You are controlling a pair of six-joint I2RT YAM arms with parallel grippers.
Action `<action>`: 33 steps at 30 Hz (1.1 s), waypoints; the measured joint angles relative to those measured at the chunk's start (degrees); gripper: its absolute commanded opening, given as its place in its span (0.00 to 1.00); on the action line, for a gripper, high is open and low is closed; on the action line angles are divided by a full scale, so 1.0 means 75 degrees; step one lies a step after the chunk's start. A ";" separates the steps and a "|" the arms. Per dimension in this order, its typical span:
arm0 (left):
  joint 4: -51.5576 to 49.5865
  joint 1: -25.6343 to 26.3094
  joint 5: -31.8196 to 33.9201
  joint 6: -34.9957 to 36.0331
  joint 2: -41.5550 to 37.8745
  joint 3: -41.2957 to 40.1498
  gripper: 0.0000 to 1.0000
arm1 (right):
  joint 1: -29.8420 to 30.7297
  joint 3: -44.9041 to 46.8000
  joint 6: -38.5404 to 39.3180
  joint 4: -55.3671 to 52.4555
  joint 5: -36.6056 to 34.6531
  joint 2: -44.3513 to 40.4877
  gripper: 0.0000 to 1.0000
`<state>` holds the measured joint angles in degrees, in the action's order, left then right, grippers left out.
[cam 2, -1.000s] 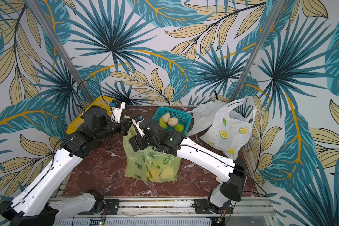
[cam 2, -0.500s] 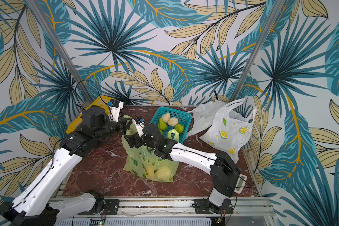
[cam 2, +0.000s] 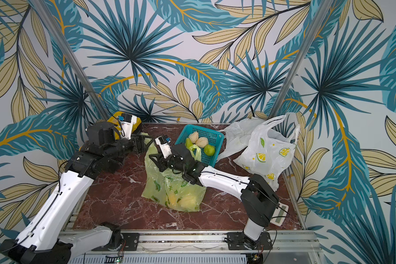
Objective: Place the pears into plastic bags & tie knots
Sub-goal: Tie the plastic bag at the center of the board.
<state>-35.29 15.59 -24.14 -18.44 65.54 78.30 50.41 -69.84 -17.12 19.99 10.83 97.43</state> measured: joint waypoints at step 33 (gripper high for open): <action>0.5523 -0.0583 -0.2559 -0.0163 -0.0793 -0.4106 0.26 | -0.0300 -0.0131 -0.0877 -0.0962 0.1684 -0.0245 0.47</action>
<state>6.13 11.22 -43.33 -19.66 59.59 47.51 48.16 -70.83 -23.70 12.78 23.46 95.59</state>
